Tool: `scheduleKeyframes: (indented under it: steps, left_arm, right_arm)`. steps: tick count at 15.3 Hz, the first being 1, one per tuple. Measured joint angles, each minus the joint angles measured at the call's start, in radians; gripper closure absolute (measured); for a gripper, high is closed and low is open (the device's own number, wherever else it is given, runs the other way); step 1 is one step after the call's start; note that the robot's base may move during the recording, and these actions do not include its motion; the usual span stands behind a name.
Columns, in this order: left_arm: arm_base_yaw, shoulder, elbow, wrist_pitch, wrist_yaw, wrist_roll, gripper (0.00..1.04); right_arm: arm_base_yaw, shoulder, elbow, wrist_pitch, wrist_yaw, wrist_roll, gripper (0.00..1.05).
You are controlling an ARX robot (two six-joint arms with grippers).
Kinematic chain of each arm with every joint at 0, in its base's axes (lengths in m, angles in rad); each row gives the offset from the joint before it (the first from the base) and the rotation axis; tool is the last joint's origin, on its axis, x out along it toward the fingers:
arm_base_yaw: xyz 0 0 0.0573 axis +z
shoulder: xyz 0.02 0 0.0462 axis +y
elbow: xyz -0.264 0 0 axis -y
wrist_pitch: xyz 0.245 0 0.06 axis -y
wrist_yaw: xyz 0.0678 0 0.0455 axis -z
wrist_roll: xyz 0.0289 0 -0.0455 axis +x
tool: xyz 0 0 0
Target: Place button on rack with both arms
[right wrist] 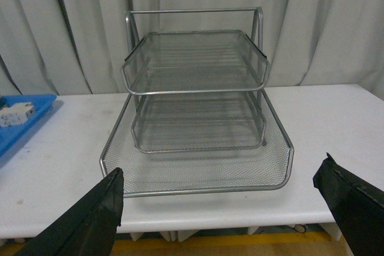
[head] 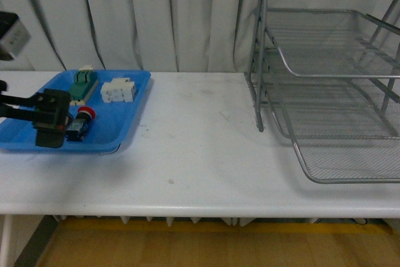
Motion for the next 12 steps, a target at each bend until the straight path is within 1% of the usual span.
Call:
scheduleKeyframes:
  steps: [1,5,6,8,10,11,12]
  left_arm:
    - [0.010,0.121,0.114,-0.047,0.011,0.003,0.07]
    - [0.052,0.436,0.510,-0.182,0.010,-0.005,0.07]
    - [0.064,0.502,0.597,-0.228,0.008,-0.025,0.07]
    - [0.097,0.706,0.840,-0.343,0.021,-0.085,0.07]
    - [0.104,0.789,0.942,-0.368,0.036,-0.120,0.07]
    - [0.106,0.805,0.953,-0.383,0.042,-0.126,0.09]
    - [0.107,0.814,0.958,-0.401,0.037,-0.125,0.24]
  right_arm:
    - [0.000,0.000,0.000,0.000,0.000,0.000,0.06]
    - [0.000,0.000,0.000,0.000,0.000,0.000,0.06]
    - [0.000,0.000,0.000,0.000,0.000,0.000,0.06]
    - [0.000,0.000,0.000,0.000,0.000,0.000,0.06]
    - [0.000,0.000,0.000,0.000,0.000,0.000,0.06]
    - [0.000,0.000,0.000,0.000,0.000,0.000,0.06]
    - [0.000,0.000,0.000,0.000,0.000,0.000,0.06]
